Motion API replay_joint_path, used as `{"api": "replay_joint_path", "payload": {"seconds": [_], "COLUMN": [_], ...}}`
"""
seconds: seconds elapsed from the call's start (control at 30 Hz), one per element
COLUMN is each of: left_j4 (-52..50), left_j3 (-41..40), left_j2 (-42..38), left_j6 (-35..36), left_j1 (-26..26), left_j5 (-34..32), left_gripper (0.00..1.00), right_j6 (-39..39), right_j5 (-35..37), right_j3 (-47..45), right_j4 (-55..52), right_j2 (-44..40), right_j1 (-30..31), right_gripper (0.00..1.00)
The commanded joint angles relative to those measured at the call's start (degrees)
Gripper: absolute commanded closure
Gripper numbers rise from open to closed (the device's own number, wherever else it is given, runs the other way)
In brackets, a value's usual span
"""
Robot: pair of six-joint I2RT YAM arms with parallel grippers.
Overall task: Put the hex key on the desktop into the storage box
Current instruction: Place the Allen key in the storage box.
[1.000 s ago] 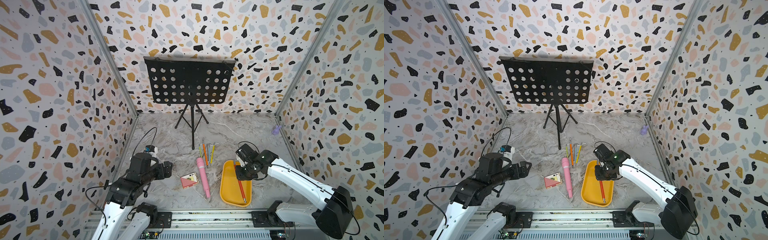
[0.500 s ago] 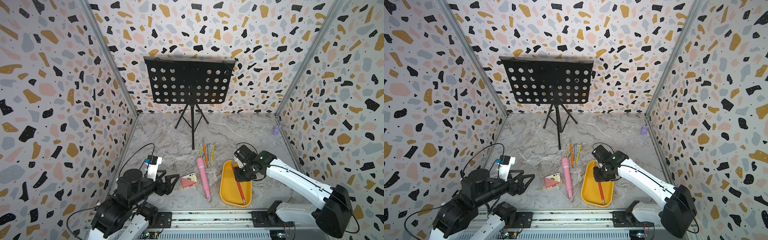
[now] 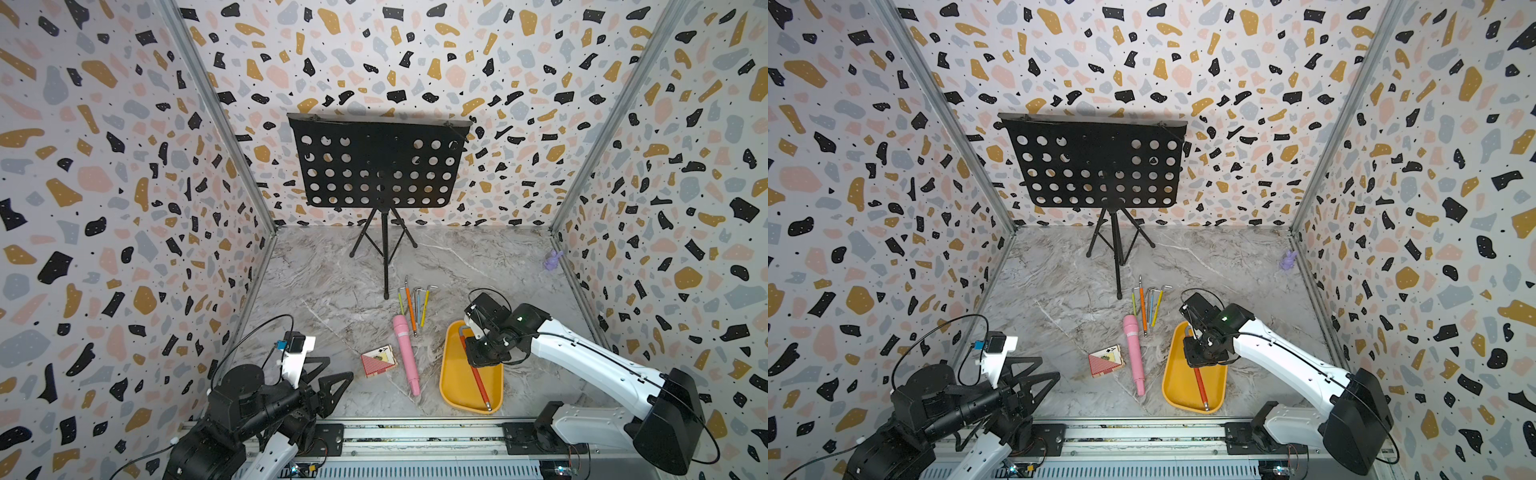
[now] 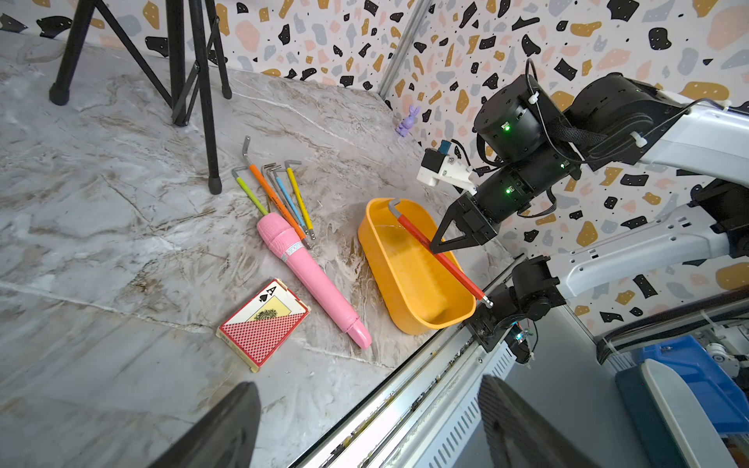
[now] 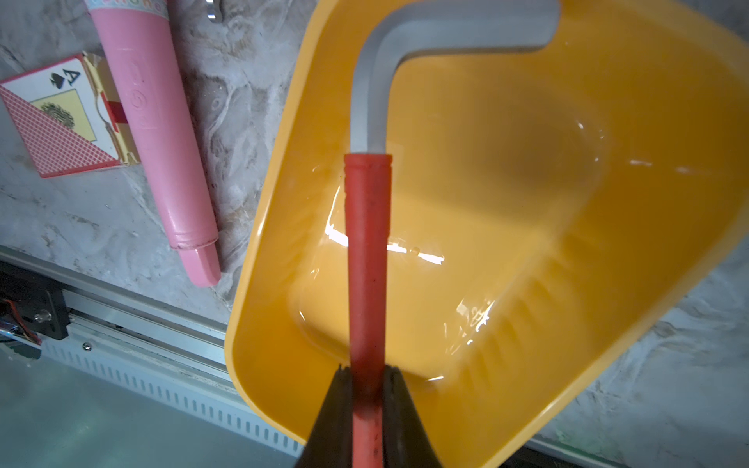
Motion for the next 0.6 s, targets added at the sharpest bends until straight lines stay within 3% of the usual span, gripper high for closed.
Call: {"api": "replay_joint_path", "payload": {"seconds": [0.0, 0.57], "left_j4": [0.5, 0.3], "left_j3": [1.2, 1.1], "left_j2": [0.4, 0.7], "left_j6": [1.2, 1.3], "left_j1": [-0.1, -0.1], "left_j5": [0.6, 0.4], "left_gripper": [0.12, 0.12], "right_j6": [-0.6, -4.0], "right_j5": [1.0, 5.5], "right_j3": [1.4, 0.5], "right_j4": [1.1, 7.7], "right_j2": [2.6, 14.0], "right_j1": [0.3, -0.3], "right_gripper": [1.0, 1.0]}}
